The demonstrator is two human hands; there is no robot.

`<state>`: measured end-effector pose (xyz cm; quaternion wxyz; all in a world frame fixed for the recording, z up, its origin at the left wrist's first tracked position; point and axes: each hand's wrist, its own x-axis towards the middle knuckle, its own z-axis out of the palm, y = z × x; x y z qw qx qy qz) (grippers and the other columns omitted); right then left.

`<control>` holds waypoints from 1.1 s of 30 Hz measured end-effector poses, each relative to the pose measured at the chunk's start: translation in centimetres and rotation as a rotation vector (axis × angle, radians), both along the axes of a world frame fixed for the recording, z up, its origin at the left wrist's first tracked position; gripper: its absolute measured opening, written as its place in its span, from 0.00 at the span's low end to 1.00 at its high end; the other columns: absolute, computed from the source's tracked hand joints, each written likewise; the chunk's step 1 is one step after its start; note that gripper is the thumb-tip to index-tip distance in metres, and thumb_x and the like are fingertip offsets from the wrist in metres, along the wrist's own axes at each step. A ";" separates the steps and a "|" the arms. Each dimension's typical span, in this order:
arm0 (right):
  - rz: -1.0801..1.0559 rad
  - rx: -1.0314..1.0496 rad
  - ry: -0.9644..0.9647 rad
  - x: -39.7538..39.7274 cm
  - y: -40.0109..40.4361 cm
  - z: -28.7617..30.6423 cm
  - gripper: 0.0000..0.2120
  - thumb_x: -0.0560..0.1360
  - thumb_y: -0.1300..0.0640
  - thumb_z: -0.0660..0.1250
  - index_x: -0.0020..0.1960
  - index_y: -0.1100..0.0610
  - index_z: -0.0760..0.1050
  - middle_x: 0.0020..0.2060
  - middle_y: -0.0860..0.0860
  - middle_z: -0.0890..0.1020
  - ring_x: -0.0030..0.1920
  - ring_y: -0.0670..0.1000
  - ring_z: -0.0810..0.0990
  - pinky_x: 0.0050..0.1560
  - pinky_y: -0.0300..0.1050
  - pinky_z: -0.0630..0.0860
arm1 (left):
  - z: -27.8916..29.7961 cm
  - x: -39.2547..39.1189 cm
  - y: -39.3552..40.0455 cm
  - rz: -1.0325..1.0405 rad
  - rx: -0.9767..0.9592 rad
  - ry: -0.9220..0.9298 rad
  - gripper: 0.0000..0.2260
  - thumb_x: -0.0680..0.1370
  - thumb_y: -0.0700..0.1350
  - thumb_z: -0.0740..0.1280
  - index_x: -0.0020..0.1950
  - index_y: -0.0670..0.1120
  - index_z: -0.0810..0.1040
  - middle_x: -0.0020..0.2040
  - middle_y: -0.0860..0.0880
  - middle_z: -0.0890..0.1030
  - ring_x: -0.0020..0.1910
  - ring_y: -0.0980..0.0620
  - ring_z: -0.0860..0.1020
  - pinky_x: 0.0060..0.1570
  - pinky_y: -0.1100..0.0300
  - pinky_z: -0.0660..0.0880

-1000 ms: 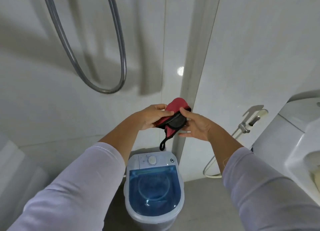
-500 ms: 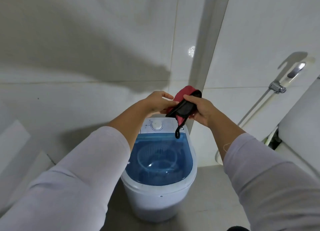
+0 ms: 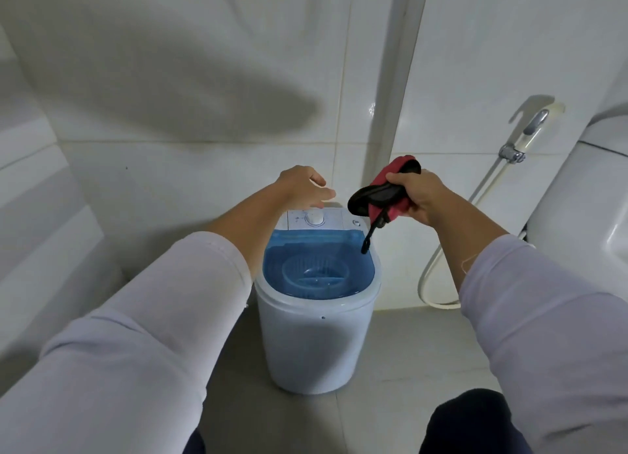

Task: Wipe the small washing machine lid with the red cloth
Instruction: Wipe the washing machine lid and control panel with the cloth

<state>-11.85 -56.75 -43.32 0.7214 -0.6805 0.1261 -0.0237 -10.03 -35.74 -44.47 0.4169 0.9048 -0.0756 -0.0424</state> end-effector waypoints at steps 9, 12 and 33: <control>-0.043 -0.389 0.044 2.7 -0.9 -2.9 0.23 0.74 0.62 0.66 0.66 0.57 0.64 0.58 0.58 0.75 0.57 0.60 0.79 0.56 0.58 0.78 | -5.3 0.8 1.2 -0.033 0.530 0.053 0.27 0.74 0.48 0.71 0.71 0.47 0.68 0.69 0.45 0.73 0.65 0.45 0.73 0.62 0.54 0.71; -0.046 -0.686 0.013 4.4 -1.3 -4.2 0.22 0.72 0.60 0.68 0.65 0.56 0.70 0.59 0.58 0.77 0.59 0.60 0.77 0.60 0.55 0.76 | -6.9 2.3 1.2 -0.048 0.598 0.068 0.30 0.74 0.47 0.71 0.73 0.47 0.64 0.72 0.45 0.68 0.67 0.44 0.71 0.64 0.53 0.70; 0.218 -1.259 0.054 16.9 2.5 -12.4 0.19 0.74 0.65 0.61 0.64 0.54 0.73 0.56 0.57 0.78 0.54 0.61 0.78 0.46 0.48 0.73 | -11.0 10.2 0.6 -0.235 0.797 0.121 0.49 0.71 0.46 0.75 0.79 0.48 0.41 0.80 0.50 0.47 0.79 0.48 0.44 0.74 0.38 0.51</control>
